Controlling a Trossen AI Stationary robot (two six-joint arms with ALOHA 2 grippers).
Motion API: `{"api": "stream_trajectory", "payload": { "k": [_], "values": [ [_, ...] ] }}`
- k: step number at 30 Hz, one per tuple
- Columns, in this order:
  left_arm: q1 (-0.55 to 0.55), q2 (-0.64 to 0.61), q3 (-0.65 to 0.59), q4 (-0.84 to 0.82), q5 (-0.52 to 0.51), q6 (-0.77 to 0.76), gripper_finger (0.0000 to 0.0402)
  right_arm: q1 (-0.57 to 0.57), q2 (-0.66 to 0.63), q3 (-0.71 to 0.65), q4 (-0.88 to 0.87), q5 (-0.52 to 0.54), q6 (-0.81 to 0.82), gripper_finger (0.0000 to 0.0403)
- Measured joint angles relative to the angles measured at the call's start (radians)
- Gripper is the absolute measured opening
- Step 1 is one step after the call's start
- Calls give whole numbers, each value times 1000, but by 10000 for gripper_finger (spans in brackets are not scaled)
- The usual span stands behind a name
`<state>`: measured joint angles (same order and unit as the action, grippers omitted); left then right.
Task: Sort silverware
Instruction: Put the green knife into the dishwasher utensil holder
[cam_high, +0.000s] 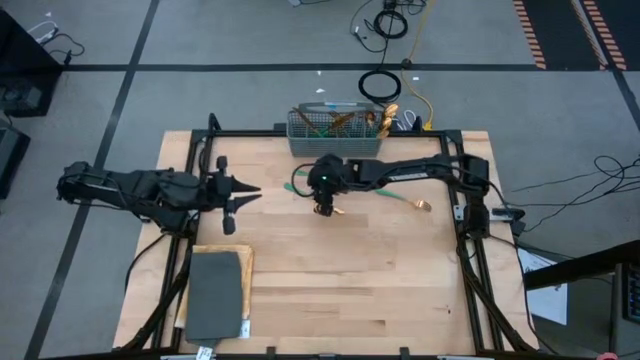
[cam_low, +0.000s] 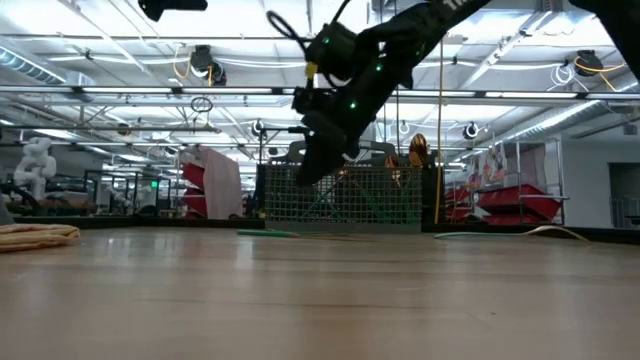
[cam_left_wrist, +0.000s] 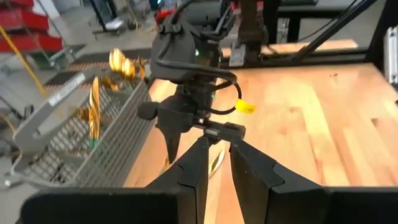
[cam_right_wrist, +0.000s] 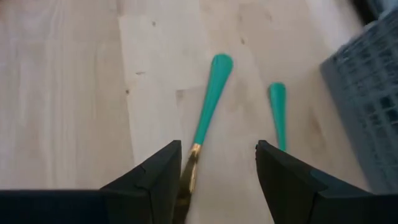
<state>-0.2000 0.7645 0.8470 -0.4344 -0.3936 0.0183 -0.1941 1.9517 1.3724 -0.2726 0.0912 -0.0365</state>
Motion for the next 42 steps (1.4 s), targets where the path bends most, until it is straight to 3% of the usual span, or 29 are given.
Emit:
{"api": "stream_trajectory", "payload": {
  "k": [11,23,28,35,42],
  "values": [
    [0,17,0,-32,-4,8,74,16,88,31,-242,-101,82,194],
    [0,35,-4,-35,-6,14,74,6,168,36,-254,-125,104,190],
    [1,36,-4,-44,-6,14,74,7,192,38,-278,-85,132,139],
    [1,36,-4,-51,-6,14,74,9,193,38,-294,-62,148,23],
    [1,36,-4,-56,-6,15,74,42,189,49,-310,-49,147,4]
  ]
}}
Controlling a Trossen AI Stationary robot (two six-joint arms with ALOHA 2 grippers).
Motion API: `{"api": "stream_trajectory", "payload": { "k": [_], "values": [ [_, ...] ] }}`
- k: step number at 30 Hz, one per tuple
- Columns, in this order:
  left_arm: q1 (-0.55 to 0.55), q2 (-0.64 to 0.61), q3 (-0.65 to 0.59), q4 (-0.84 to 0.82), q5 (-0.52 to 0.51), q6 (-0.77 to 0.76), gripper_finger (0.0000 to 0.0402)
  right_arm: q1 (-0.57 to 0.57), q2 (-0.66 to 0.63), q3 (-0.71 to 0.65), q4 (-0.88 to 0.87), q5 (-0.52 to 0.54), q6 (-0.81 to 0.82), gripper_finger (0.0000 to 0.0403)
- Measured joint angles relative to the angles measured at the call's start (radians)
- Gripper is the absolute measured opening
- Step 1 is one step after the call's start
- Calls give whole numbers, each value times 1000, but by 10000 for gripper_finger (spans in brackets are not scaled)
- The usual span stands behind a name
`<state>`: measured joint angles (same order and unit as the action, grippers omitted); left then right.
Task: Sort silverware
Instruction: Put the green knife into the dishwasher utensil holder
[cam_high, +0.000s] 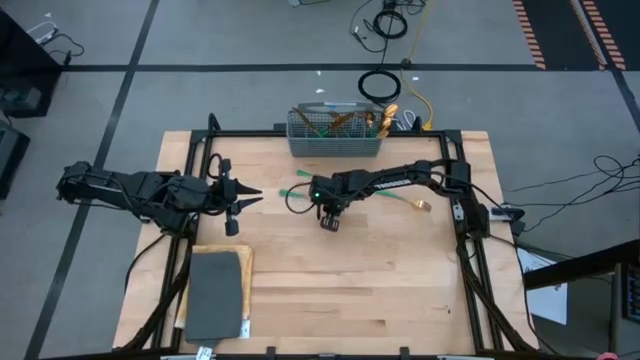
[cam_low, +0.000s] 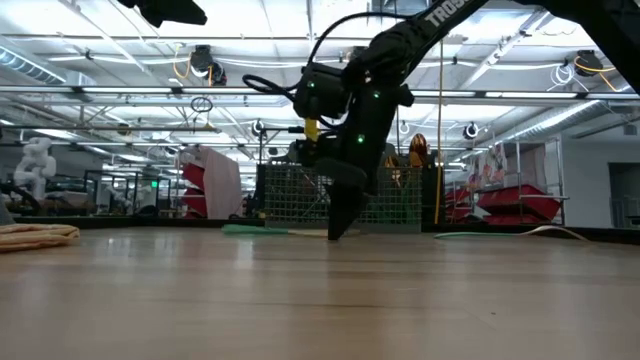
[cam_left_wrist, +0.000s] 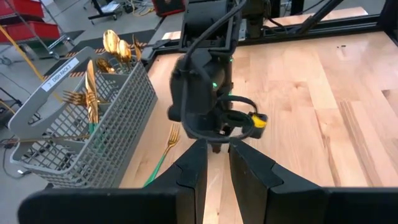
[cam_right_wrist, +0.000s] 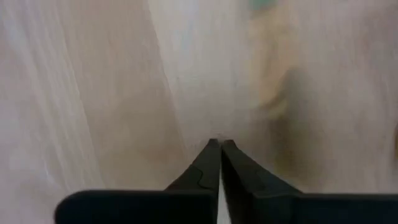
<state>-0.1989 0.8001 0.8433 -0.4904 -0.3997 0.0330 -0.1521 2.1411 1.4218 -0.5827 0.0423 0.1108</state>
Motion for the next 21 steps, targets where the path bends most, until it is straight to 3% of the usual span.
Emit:
{"api": "stream_trajectory", "payload": {
  "k": [11,14,17,21],
  "values": [
    [0,0,0,-19,-2,7,74,57,-82,97,-95,80,-48,2],
    [0,0,-7,-32,-74,6,74,53,-86,132,-126,88,-124,1],
    [2,-1,-42,-33,-169,1,74,46,-89,192,-136,90,-279,24],
    [1,-1,-78,-37,-209,-8,74,-4,-74,263,-114,91,-400,88]
  ]
}}
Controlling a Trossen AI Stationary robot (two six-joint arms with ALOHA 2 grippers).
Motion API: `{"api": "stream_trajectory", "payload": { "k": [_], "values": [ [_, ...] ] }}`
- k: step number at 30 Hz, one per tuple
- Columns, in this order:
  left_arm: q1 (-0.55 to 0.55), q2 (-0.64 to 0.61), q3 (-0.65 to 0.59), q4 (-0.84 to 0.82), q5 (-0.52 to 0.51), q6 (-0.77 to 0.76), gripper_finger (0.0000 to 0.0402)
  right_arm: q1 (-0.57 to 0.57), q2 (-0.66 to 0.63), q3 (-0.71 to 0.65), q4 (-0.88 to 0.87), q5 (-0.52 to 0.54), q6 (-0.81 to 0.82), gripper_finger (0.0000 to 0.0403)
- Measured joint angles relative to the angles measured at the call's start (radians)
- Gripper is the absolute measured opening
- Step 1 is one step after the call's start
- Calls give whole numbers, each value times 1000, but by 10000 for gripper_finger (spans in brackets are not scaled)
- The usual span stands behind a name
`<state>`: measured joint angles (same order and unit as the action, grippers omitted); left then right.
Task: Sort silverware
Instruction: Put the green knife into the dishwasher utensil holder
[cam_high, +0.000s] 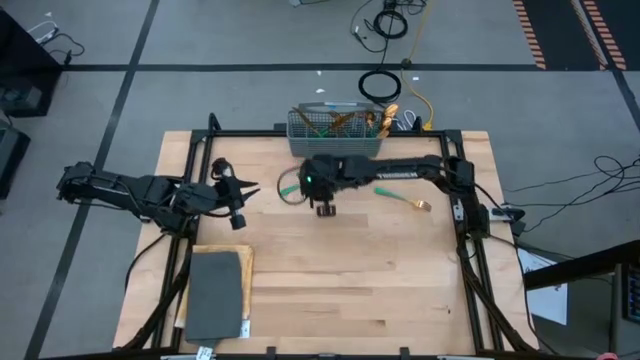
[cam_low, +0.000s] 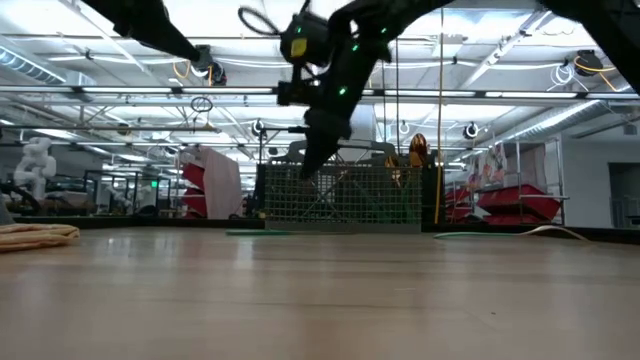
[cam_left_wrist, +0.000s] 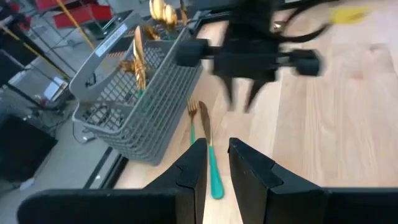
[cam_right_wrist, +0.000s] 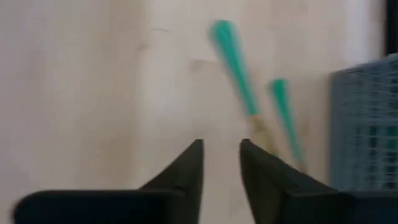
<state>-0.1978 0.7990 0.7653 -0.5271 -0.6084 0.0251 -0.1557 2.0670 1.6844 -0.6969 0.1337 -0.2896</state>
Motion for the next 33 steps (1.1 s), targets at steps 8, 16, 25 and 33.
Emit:
{"api": "stream_trajectory", "payload": {
  "k": [8,16,25,33],
  "values": [
    [2,-3,-4,-13,-125,-52,74,-99,119,224,-114,0,-122,172],
    [2,-3,-4,-120,-228,-153,74,-153,254,373,-319,-59,-323,159],
    [2,-3,-60,-143,-231,-204,74,-158,322,392,-356,-56,-439,158],
    [2,-3,-98,-133,-237,-230,74,-178,322,392,-297,-46,-482,155]
  ]
}}
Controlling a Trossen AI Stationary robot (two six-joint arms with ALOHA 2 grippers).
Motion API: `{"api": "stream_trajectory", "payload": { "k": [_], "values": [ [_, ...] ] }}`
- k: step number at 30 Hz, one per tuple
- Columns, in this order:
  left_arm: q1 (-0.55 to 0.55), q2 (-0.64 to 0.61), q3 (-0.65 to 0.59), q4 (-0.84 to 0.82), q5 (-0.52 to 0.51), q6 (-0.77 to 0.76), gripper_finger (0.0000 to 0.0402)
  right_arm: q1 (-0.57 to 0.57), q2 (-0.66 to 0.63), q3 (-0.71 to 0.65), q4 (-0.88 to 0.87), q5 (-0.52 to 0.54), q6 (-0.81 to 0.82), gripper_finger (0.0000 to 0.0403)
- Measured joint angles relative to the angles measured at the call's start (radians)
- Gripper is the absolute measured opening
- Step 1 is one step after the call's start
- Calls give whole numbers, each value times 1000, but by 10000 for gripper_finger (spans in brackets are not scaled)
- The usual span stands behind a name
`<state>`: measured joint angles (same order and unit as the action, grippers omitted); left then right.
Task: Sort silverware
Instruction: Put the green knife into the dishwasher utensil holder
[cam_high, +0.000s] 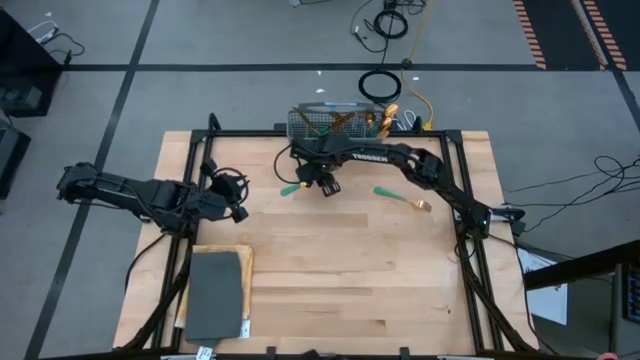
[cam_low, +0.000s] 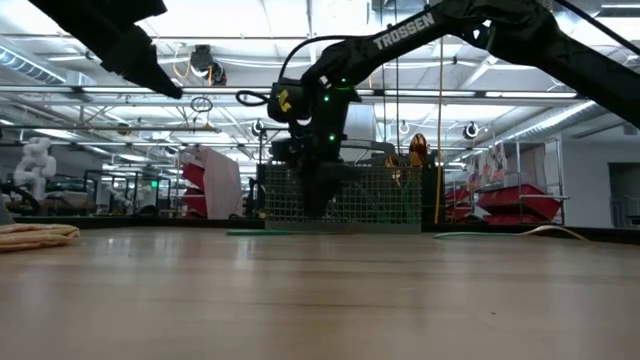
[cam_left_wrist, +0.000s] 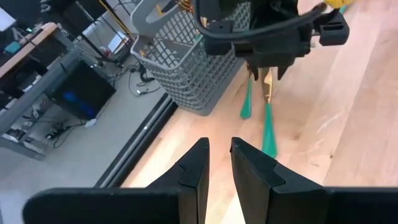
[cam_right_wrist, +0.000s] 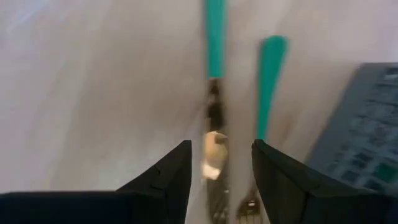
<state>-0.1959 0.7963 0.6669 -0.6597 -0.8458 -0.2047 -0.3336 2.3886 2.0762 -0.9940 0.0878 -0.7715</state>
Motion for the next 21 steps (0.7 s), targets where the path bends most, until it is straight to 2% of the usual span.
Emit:
{"api": "stream_trajectory", "payload": {
  "k": [7,9,12,13,15,19,21],
  "values": [
    [0,0,-18,-1,-19,-7,74,-10,0,25,45,45,10,136],
    [0,0,-18,-4,-19,-25,74,-13,-1,39,51,72,17,115],
    [0,0,-18,-4,-19,-26,74,-14,-2,58,7,74,46,55],
    [0,0,-18,-4,-19,-26,74,-14,-2,61,-3,70,57,31],
    [0,0,-18,-4,-21,-26,74,-10,-2,62,-30,63,105,10],
    [4,0,-21,22,-68,-64,74,10,-2,62,-113,-47,227,3],
    [22,0,-39,70,-95,-96,74,38,-2,62,-138,-66,246,1]
  ]
}}
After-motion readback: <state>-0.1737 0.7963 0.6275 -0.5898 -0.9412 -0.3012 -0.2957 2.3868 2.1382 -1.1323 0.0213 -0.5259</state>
